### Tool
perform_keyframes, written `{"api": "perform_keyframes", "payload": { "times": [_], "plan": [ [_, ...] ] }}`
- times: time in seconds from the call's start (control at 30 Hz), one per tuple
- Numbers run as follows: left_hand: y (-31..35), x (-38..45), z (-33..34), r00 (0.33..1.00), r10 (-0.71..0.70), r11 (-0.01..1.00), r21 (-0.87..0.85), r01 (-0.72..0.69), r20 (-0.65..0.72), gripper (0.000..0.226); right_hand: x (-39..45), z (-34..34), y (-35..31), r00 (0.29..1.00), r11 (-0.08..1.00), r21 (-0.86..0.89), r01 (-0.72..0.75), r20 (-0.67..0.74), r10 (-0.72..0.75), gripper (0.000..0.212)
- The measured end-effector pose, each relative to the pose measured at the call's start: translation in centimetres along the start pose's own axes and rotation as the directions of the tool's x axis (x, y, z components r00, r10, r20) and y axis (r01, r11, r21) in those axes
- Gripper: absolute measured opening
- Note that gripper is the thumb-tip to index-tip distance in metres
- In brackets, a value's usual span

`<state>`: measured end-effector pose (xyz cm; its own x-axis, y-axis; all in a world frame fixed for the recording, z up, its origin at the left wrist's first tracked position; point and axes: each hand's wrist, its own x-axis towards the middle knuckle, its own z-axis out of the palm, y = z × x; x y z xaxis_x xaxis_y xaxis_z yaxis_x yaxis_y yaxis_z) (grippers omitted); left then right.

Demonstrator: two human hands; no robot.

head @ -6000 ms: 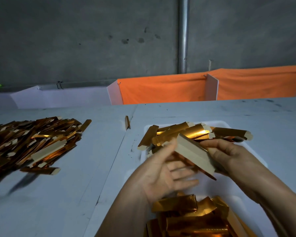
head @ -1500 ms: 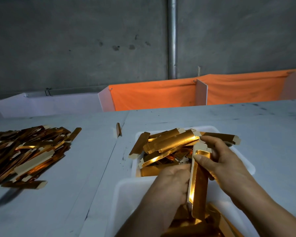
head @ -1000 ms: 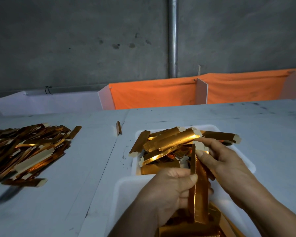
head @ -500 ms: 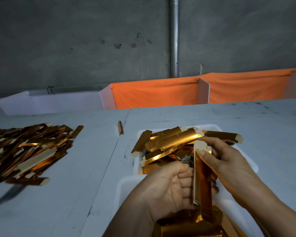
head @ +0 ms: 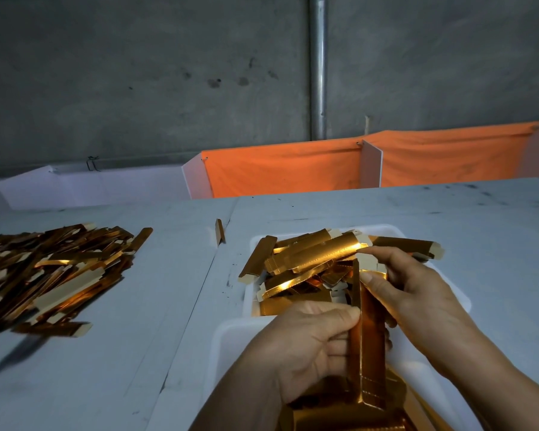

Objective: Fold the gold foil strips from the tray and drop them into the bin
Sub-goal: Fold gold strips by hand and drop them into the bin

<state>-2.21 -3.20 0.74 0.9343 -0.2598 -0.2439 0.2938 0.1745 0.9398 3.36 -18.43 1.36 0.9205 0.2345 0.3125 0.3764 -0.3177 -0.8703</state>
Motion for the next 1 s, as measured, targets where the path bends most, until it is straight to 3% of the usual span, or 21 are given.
{"api": "perform_keyframes", "payload": {
  "times": [0.17, 0.4, 0.57, 0.7, 0.8, 0.87, 0.93, 1.0],
  "plan": [
    [-0.5, 0.2, 0.8, 0.975, 0.093, 0.958, 0.285, -0.032, -0.202, 0.022, 0.0, -0.2, -0.2, 1.000, 1.000, -0.011, 0.017, -0.002, -0.017, 0.031],
    [-0.7, 0.0, 1.4, 0.946, 0.210, 0.911, 0.400, -0.098, -0.248, 0.016, -0.1, -0.3, -0.2, 1.000, 0.998, 0.067, 0.012, 0.015, -0.013, 0.025],
    [-0.8, 0.1, 2.1, 0.908, 0.334, 0.850, 0.497, -0.175, -0.251, 0.034, -0.4, -0.3, -0.4, 1.000, 0.995, 0.097, 0.012, 0.026, -0.015, 0.025],
    [-0.7, 0.2, 2.1, 0.915, 0.326, 0.838, 0.521, -0.163, -0.239, 0.033, -0.4, -0.3, -0.4, 0.999, 0.992, 0.127, -0.010, 0.045, 0.005, 0.022],
    [-0.6, 0.3, 1.9, 0.950, 0.208, 0.842, 0.536, -0.053, -0.233, 0.061, -0.3, -0.2, -0.4, 0.999, 0.992, 0.121, -0.036, 0.008, 0.035, 0.014],
    [-0.5, 0.3, 1.7, 0.951, 0.191, 0.852, 0.522, -0.037, -0.243, 0.068, -0.1, -0.2, -0.5, 0.997, 0.994, 0.100, -0.050, -0.057, 0.056, 0.009],
    [-0.4, 0.2, 1.9, 0.917, 0.283, 0.794, 0.606, -0.058, -0.282, 0.067, 0.0, -0.3, -0.6, 0.991, 0.988, 0.133, -0.081, -0.099, 0.094, 0.011],
    [-0.6, 0.5, 2.0, 0.860, 0.431, 0.596, 0.802, -0.043, -0.274, 0.071, -0.1, -0.2, -0.6, 0.987, 0.975, 0.182, -0.125, -0.076, 0.141, 0.014]
  ]
}}
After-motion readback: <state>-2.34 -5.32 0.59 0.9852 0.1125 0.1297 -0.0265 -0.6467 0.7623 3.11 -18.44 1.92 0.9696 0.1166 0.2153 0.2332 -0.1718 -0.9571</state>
